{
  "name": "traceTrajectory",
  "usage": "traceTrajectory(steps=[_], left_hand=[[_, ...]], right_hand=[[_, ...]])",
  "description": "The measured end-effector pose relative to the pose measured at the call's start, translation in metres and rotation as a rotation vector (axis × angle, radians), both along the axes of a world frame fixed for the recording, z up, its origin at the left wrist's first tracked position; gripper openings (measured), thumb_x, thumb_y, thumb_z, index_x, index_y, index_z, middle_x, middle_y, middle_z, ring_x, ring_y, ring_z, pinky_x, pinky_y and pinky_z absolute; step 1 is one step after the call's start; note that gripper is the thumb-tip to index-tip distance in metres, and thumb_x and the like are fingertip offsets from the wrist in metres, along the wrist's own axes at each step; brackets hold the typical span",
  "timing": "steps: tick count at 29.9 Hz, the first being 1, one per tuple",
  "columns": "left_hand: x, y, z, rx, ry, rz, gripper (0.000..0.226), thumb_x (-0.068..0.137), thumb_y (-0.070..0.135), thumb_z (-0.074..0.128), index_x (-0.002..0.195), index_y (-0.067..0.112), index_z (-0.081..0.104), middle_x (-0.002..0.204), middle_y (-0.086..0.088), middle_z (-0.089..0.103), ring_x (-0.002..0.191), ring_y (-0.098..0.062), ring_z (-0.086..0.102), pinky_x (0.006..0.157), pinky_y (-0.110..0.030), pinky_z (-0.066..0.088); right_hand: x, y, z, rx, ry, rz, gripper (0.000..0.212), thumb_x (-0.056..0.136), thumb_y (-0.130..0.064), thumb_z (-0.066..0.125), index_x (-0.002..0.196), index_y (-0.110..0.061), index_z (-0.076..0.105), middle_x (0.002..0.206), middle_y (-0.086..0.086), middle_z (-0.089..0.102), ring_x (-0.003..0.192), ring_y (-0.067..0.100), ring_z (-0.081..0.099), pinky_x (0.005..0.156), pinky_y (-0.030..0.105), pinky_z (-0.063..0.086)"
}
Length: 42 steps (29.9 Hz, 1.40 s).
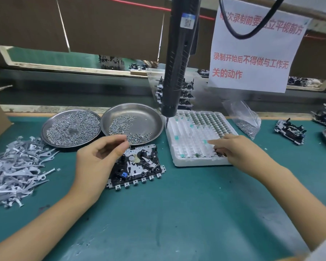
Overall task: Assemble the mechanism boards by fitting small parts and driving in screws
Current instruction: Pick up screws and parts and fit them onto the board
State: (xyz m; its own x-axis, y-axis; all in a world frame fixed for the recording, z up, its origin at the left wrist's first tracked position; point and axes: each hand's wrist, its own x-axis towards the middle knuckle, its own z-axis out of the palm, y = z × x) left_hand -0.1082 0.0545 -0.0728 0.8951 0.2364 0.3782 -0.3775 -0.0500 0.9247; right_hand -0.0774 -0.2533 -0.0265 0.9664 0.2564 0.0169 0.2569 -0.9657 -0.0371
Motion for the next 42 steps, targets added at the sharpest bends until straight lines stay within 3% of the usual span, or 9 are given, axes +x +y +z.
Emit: traceTrajectory(steps=[3, 6, 9, 20, 25, 28, 31, 36, 42], left_hand=[[-0.001, 0.0, -0.001, 0.015, 0.006, -0.022, 0.019, 0.075, 0.008, 0.07, 0.088, 0.022, 0.071, 0.082, 0.017, 0.072, 0.076, 0.005, 0.065, 0.072, -0.008, 0.048], [0.0, 0.0, -0.002, 0.029, 0.012, -0.026, 0.02, 0.077, 0.006, 0.07, 0.089, 0.023, 0.071, 0.082, 0.017, 0.072, 0.077, 0.006, 0.064, 0.071, -0.007, 0.047], [0.0, -0.001, -0.001, 0.034, 0.01, -0.035, 0.019, 0.077, 0.008, 0.07, 0.089, 0.023, 0.071, 0.082, 0.018, 0.072, 0.077, 0.006, 0.064, 0.071, -0.007, 0.047], [-0.001, 0.0, -0.001, 0.042, 0.032, -0.031, 0.017, 0.075, 0.016, 0.069, 0.089, 0.024, 0.071, 0.081, 0.018, 0.072, 0.074, 0.005, 0.063, 0.071, -0.009, 0.049], [-0.001, 0.0, -0.001, 0.042, 0.044, -0.033, 0.018, 0.071, 0.023, 0.069, 0.088, 0.027, 0.071, 0.081, 0.017, 0.072, 0.073, 0.005, 0.063, 0.07, -0.009, 0.049], [-0.001, -0.001, 0.0, 0.042, 0.044, -0.038, 0.018, 0.07, 0.024, 0.069, 0.088, 0.027, 0.071, 0.082, 0.017, 0.072, 0.073, 0.005, 0.063, 0.071, -0.008, 0.048], [-0.002, -0.002, 0.0, 0.064, 0.041, -0.05, 0.017, 0.07, 0.025, 0.069, 0.087, 0.029, 0.072, 0.083, 0.016, 0.072, 0.073, 0.004, 0.063, 0.071, -0.008, 0.047], [-0.006, -0.003, 0.002, 0.114, 0.016, -0.099, 0.017, 0.073, 0.025, 0.069, 0.087, 0.033, 0.072, 0.087, 0.008, 0.072, 0.072, 0.001, 0.064, 0.071, -0.01, 0.048], [-0.005, -0.002, 0.0, 0.115, 0.004, -0.136, 0.019, 0.075, 0.025, 0.069, 0.09, 0.036, 0.072, 0.084, 0.009, 0.072, 0.075, -0.001, 0.063, 0.072, -0.013, 0.05]], right_hand=[[-0.003, -0.001, -0.002, 0.109, -0.102, -0.016, 0.037, 0.086, 0.011, 0.048, 0.112, -0.006, 0.067, 0.095, 0.011, 0.066, 0.094, 0.029, 0.06, 0.08, 0.039, 0.047], [-0.003, -0.001, 0.003, 0.285, -0.198, -0.02, 0.035, 0.089, 0.008, 0.053, 0.114, -0.012, 0.069, 0.093, 0.0, 0.073, 0.09, 0.022, 0.065, 0.08, 0.036, 0.05], [-0.001, -0.004, 0.0, 0.3, -0.052, -0.045, 0.035, 0.092, -0.001, 0.055, 0.122, -0.017, 0.064, 0.095, -0.009, 0.067, 0.088, 0.013, 0.062, 0.08, 0.03, 0.047], [0.0, -0.001, -0.007, -0.038, -0.002, 0.006, 0.075, 0.087, 0.01, 0.039, 0.146, -0.036, 0.029, 0.109, 0.004, 0.053, 0.108, 0.022, 0.059, 0.086, 0.038, 0.049], [-0.005, -0.008, -0.023, 0.467, -0.213, -0.001, 0.046, 0.083, 0.021, 0.051, 0.117, -0.006, 0.065, 0.092, 0.013, 0.064, 0.089, 0.024, 0.065, 0.081, 0.017, 0.046], [-0.008, -0.003, -0.012, 0.773, -0.395, -0.045, 0.031, 0.084, 0.012, 0.062, 0.105, -0.008, 0.07, 0.086, 0.002, 0.073, 0.071, -0.001, 0.063, 0.069, 0.005, 0.043], [-0.014, 0.015, 0.008, 1.039, -0.18, -0.022, 0.024, 0.085, 0.005, 0.062, 0.096, -0.014, 0.073, 0.081, -0.016, 0.073, 0.069, 0.0, 0.067, 0.059, 0.013, 0.05], [-0.029, 0.077, 0.008, 1.3, 0.296, 0.138, 0.014, 0.087, 0.006, 0.058, 0.091, -0.002, 0.069, 0.085, 0.004, 0.074, 0.077, 0.017, 0.072, 0.062, 0.022, 0.056], [-0.012, 0.137, -0.013, 1.37, 0.202, 0.077, 0.014, 0.09, 0.001, 0.059, 0.1, -0.004, 0.068, 0.085, 0.009, 0.071, 0.076, 0.013, 0.069, 0.079, 0.024, 0.056]])
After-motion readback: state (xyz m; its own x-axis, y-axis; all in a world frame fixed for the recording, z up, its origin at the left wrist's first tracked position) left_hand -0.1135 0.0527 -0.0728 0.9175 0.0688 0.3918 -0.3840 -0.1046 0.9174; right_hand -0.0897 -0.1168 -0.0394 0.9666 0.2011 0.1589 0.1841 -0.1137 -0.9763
